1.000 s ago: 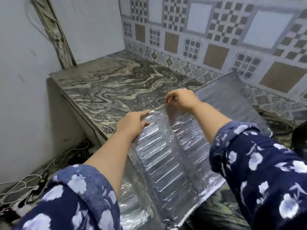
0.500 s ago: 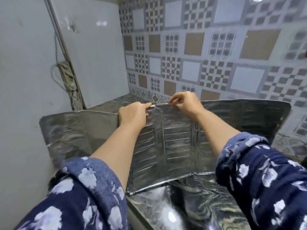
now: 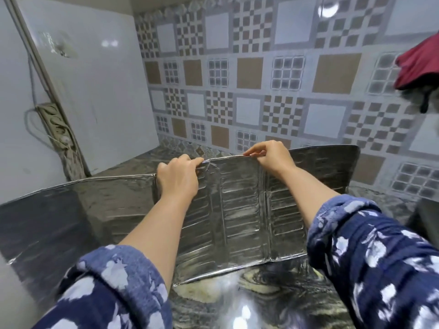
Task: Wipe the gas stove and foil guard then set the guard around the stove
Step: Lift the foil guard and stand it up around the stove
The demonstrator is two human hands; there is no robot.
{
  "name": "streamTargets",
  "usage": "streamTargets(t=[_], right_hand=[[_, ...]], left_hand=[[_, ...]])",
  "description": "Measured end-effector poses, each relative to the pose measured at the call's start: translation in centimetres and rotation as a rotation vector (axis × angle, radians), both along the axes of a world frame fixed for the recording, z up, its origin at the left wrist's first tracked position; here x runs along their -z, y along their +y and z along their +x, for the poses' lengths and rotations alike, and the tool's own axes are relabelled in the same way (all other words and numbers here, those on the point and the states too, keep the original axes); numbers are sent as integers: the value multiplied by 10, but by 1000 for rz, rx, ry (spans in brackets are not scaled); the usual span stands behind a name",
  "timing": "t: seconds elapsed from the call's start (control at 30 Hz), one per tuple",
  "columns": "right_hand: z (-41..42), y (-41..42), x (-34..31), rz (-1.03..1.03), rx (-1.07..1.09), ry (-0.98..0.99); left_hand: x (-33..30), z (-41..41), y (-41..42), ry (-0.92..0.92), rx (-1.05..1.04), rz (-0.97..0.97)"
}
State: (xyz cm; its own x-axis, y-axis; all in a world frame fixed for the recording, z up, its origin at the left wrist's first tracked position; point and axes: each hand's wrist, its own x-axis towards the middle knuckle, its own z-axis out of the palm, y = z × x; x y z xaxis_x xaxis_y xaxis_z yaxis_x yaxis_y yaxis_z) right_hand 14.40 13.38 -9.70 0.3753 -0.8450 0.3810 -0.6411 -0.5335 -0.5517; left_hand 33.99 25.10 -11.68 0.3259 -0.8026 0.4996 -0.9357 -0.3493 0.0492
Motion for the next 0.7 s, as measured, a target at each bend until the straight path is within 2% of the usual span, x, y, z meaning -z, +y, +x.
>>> streamTargets(t=[0.2, 0.43, 0.6, 0.7], right_hand=[[3, -9, -17, -86, 55, -30], [-4, -9, -9, -45, 59, -28], [-30, -16, -1, -209, 185, 253], [-33, -14, 2, -162, 229, 161]], left_hand=[[-15, 9, -22, 49, 60, -110], [-11, 3, -40, 26, 126, -38], [-13, 13, -47, -31, 170, -24], [-11, 14, -49, -41, 161, 8]])
